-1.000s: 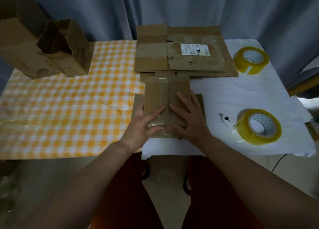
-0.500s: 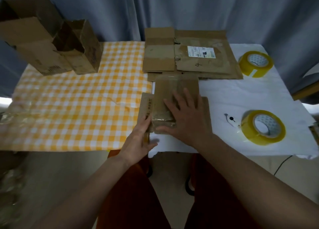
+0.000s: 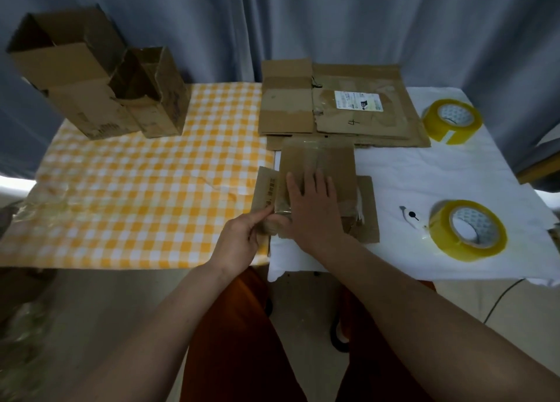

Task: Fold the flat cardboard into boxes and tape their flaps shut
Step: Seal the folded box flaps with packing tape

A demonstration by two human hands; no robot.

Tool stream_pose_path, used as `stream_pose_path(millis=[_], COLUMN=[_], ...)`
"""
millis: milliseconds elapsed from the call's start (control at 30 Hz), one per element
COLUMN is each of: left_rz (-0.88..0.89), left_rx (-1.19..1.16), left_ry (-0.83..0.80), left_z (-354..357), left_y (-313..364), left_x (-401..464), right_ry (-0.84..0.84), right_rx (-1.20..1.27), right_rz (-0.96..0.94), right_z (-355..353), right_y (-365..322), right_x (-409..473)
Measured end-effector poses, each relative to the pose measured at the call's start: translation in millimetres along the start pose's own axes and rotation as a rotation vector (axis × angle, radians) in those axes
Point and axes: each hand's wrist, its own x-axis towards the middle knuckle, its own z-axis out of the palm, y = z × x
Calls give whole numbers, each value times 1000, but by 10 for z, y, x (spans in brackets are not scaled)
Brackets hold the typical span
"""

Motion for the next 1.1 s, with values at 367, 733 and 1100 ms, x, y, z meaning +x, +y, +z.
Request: stream_pose_path(millis=[367, 733, 1100], left_rz=[179, 359, 93], left_rx=[245, 435, 791], left_ry=[-45, -98, -127], left_z=[109, 192, 704], left_y=[229, 116, 812], left_x=[304, 460, 586], right_ry=[66, 186, 83], right_rx=[37, 253, 801], right_rz=[-269, -446, 177], right_z=[-65, 132, 437], right_y=[620, 1370, 1335], right_x=[-78, -65, -588])
